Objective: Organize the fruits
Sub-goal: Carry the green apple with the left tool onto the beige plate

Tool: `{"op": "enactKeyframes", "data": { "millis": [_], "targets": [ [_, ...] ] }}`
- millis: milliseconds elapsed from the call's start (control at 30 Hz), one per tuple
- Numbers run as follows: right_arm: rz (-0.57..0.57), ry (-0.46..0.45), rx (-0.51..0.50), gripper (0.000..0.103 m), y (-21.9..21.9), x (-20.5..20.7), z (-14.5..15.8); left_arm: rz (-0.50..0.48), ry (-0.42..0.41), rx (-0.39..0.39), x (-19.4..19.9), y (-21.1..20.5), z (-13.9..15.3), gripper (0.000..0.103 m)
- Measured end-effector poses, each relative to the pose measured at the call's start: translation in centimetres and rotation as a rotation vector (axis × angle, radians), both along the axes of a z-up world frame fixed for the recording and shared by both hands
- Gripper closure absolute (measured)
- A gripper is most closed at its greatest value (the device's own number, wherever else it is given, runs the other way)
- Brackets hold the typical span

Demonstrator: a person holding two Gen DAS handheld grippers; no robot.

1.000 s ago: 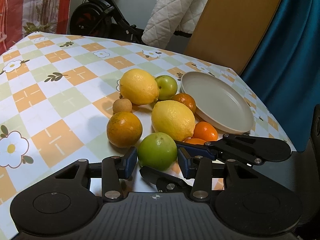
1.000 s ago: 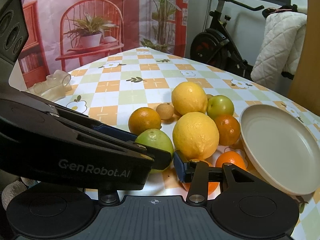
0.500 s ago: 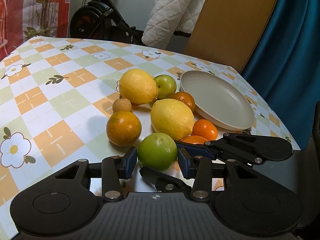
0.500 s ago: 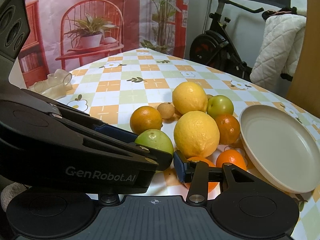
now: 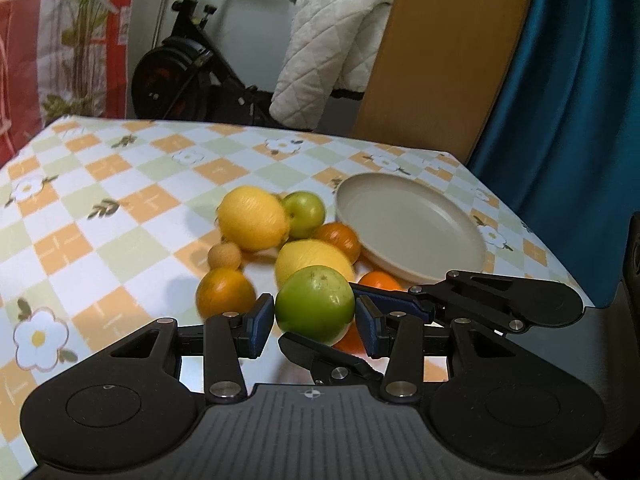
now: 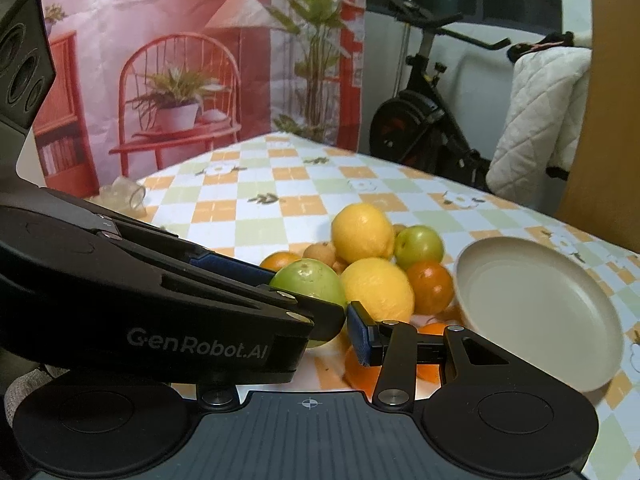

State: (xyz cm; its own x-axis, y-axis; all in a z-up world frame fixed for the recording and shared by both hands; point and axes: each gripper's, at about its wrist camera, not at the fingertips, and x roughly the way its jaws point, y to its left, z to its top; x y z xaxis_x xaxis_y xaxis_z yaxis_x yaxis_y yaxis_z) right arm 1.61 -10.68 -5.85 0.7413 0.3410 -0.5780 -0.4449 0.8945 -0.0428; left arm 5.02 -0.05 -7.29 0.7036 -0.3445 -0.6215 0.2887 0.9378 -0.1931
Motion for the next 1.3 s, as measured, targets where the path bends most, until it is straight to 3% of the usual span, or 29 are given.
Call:
{"op": "enactKeyframes", "data": {
  "millis": [533, 867, 1300],
  "targets": [
    [-0.174, -0.052, 0.088, 0.062, -7.2, 2.8, 1.1, -0.144, -0.023, 0.07, 4.7, -7.0, 1.6, 0.056],
    [-0.234, -0.011, 0.124, 0.062, -10.7, 6.0, -0.2, -0.168, 0.05, 0.073, 8.3, -9.6, 0.5, 0.056],
    [-0.24, 0.071, 0.093, 0.062, -11.2, 10.0, -2.0, -0.161, 0.128, 0.096, 12.2, -10.5, -1.2, 0.056]
  ]
}}
